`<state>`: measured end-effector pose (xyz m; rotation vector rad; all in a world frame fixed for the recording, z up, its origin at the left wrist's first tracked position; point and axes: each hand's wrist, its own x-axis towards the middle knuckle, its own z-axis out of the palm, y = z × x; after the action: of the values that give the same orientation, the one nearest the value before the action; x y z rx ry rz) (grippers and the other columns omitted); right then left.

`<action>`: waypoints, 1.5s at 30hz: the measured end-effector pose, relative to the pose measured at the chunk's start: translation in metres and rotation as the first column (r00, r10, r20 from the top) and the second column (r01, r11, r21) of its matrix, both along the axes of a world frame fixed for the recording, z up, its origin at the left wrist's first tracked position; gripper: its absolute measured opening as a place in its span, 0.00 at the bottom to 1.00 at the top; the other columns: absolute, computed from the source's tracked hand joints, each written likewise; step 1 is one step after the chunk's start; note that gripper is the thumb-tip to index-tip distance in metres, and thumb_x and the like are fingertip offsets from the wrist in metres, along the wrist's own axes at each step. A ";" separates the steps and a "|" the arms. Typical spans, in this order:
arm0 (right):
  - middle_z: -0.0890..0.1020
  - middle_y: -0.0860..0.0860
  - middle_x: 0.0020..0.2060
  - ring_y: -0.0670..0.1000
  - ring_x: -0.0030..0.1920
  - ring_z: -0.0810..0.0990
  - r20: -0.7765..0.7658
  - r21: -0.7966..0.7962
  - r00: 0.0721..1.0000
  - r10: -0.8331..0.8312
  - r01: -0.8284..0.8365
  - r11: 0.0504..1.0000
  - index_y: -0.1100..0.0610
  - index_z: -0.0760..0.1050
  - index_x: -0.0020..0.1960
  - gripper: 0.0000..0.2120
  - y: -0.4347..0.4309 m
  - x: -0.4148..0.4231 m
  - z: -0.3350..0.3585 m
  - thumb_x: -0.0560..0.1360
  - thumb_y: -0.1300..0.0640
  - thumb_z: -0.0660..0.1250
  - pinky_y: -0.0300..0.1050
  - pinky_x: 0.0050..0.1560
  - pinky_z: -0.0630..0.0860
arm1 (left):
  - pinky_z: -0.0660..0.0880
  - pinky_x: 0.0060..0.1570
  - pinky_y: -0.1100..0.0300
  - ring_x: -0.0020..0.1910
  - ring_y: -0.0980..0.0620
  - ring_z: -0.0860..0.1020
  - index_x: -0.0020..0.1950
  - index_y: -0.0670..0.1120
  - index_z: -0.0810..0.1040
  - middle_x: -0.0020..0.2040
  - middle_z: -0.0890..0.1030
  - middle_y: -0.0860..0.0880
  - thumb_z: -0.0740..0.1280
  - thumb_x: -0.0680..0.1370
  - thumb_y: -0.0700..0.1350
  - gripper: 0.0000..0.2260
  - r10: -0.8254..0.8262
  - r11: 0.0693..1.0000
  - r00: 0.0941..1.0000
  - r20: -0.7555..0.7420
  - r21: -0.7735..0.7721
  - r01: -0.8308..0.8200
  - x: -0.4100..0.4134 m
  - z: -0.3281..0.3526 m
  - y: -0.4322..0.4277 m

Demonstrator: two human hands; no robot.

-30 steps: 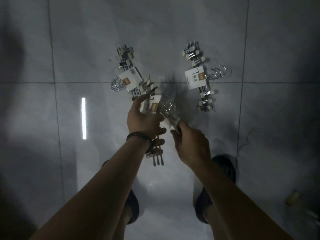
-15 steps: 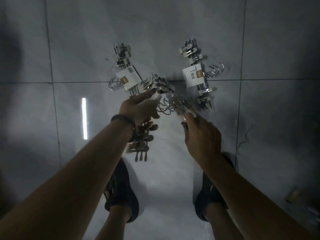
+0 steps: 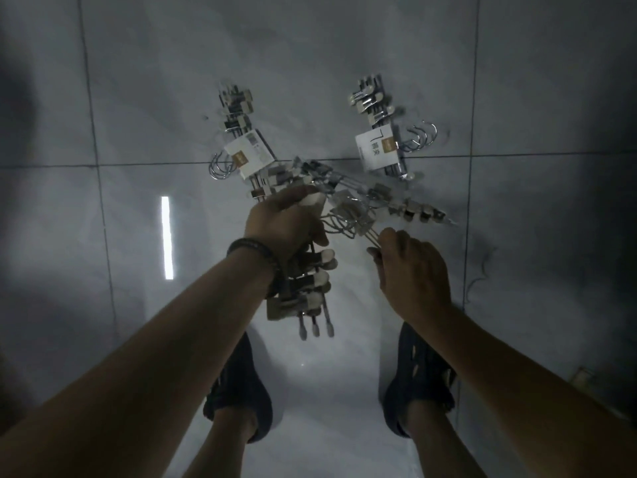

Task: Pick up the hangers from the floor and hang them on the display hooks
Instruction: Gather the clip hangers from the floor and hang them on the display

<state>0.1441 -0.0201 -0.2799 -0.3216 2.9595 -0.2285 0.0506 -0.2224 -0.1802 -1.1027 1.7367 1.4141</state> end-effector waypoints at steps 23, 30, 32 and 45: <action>0.82 0.54 0.38 0.52 0.35 0.80 0.388 -0.433 0.906 -0.169 0.341 0.834 0.59 0.71 0.52 0.11 0.032 0.015 -0.004 0.81 0.54 0.71 0.35 0.32 0.69 | 0.72 0.27 0.65 0.30 0.55 0.73 0.55 0.56 0.84 0.48 0.80 0.49 0.65 0.77 0.43 0.12 0.608 0.793 0.792 -0.063 0.097 -0.601 0.005 -0.007 -0.051; 0.85 0.63 0.43 0.63 0.35 0.84 0.937 -0.348 0.349 -0.030 0.936 0.045 0.61 0.76 0.62 0.09 0.031 0.019 0.058 0.84 0.58 0.66 0.46 0.31 0.79 | 0.80 0.47 0.50 0.47 0.48 0.80 0.73 0.61 0.59 0.67 0.76 0.42 0.58 0.84 0.35 0.25 0.582 0.802 0.813 -0.010 0.172 -0.572 0.035 -0.018 -0.039; 0.86 0.63 0.41 0.67 0.37 0.85 0.903 -0.402 0.419 -0.090 0.901 0.164 0.59 0.77 0.62 0.08 0.028 0.026 0.065 0.84 0.62 0.66 0.55 0.34 0.83 | 0.80 0.58 0.40 0.55 0.40 0.84 0.74 0.54 0.61 0.70 0.76 0.41 0.58 0.86 0.38 0.18 0.673 0.675 0.722 0.164 0.265 -0.689 0.053 -0.016 -0.029; 0.87 0.54 0.52 0.50 0.51 0.85 0.883 -0.425 0.468 0.048 0.751 0.505 0.46 0.82 0.58 0.21 -0.002 0.064 0.073 0.86 0.39 0.53 0.48 0.54 0.81 | 0.81 0.55 0.36 0.54 0.39 0.82 0.69 0.62 0.66 0.63 0.78 0.37 0.65 0.74 0.20 0.40 0.368 0.843 0.919 0.139 0.367 -0.393 0.120 -0.043 0.012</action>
<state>0.2077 -0.0221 -0.2073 0.3905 1.6984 -1.3766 0.1706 -0.2106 -0.2236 -1.2920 1.1504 1.8459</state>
